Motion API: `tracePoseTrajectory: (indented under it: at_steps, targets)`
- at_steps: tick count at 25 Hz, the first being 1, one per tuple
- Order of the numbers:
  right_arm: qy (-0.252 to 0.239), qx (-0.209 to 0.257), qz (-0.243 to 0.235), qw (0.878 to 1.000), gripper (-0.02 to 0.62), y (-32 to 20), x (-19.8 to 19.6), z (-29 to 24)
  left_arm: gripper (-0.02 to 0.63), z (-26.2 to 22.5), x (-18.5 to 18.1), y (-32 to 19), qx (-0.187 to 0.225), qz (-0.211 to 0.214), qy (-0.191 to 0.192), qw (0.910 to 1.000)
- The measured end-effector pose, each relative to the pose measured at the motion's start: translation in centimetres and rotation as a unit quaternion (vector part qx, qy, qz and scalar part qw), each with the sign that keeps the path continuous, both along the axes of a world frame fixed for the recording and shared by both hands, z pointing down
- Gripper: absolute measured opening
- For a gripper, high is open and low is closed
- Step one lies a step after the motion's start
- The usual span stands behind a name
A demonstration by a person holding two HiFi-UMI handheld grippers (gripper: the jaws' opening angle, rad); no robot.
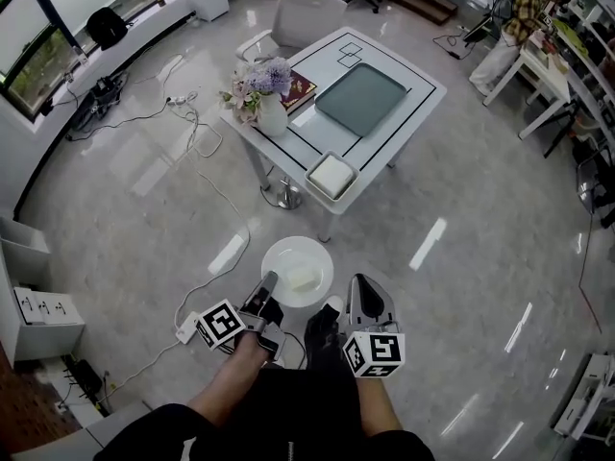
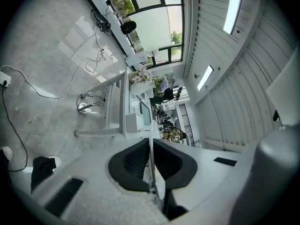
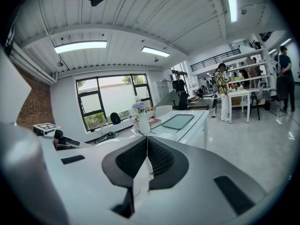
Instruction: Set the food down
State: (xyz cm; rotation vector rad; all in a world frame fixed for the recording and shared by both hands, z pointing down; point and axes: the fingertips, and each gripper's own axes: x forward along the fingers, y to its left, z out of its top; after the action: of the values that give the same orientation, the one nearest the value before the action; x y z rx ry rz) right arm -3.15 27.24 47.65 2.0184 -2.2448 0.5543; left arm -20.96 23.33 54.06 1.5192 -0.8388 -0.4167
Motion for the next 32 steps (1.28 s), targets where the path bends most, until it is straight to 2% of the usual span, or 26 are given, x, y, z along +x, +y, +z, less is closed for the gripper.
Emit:
tracePoseTrajectory:
  at_steps: [7, 13, 25, 32]
  targets:
    - [0.002, 0.003, -0.034, 0.999, 0.009, -6.1, 5.0, -0.9, 0.018, -1.2, 4.7, -5.4, 0.006, -0.026, -0.008, 0.9996]
    - [-0.003, -0.005, -0.056, 0.998, 0.009, -8.7, 8.1, -0.2, 0.018, -1.9, 8.3, -8.4, 0.010, -0.043, -0.008, 0.9990]
    - [-0.012, -0.005, -0.012, 1.000, 0.009, -10.9, 12.5, -0.2, 0.018, -2.0, 12.9, -12.5, 0.007, -0.013, -0.003, 0.9999]
    - [0.000, -0.012, -0.004, 1.000, 0.009, -16.4, 14.3, -0.3, 0.018, -1.8, 15.7, -18.9, 0.003, -0.005, 0.027, 0.9996]
